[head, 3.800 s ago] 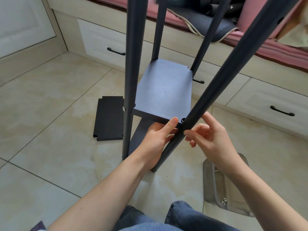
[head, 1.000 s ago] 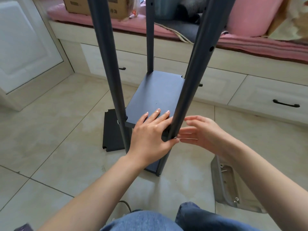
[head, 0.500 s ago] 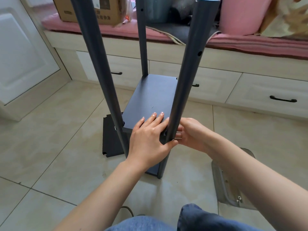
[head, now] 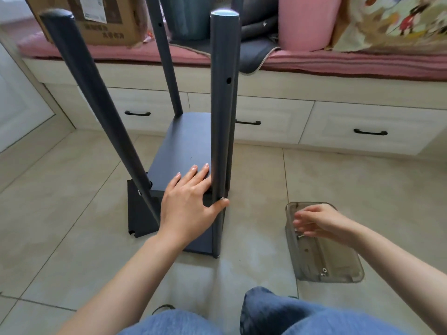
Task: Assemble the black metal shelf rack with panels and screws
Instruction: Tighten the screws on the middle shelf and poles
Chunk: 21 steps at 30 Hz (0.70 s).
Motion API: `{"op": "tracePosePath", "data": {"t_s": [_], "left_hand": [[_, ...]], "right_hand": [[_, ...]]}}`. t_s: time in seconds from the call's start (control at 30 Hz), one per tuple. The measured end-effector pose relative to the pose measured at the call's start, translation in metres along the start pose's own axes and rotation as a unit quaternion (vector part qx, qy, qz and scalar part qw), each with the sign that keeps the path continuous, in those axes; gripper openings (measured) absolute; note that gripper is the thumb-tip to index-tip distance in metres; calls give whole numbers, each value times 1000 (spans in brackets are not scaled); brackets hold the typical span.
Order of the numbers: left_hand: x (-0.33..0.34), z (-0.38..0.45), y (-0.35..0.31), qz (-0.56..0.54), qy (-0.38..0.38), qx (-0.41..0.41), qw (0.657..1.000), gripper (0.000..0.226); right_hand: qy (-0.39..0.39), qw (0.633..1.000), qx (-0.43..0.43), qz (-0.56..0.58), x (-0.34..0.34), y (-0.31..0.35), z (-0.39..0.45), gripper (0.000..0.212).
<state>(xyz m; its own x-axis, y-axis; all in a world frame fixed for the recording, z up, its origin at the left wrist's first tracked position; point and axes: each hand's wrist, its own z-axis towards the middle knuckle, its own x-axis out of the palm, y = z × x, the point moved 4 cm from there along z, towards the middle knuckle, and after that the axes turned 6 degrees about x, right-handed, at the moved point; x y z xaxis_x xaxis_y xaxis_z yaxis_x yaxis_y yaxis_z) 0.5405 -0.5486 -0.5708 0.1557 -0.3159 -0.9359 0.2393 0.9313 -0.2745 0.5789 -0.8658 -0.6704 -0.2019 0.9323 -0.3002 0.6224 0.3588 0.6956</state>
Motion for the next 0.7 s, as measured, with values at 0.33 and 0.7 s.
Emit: {"op": "tracePosePath", "data": {"t_s": [0.33,0.7], "left_hand": [[9,8,-21,12,-18,-6,1000,53],[12,10,-31,13,-62,-2,998,55]], "right_hand": [[-70,986,74,-132,-8,-100,69,18],[-116,962,4,-249,9,-118,140,27]]}}
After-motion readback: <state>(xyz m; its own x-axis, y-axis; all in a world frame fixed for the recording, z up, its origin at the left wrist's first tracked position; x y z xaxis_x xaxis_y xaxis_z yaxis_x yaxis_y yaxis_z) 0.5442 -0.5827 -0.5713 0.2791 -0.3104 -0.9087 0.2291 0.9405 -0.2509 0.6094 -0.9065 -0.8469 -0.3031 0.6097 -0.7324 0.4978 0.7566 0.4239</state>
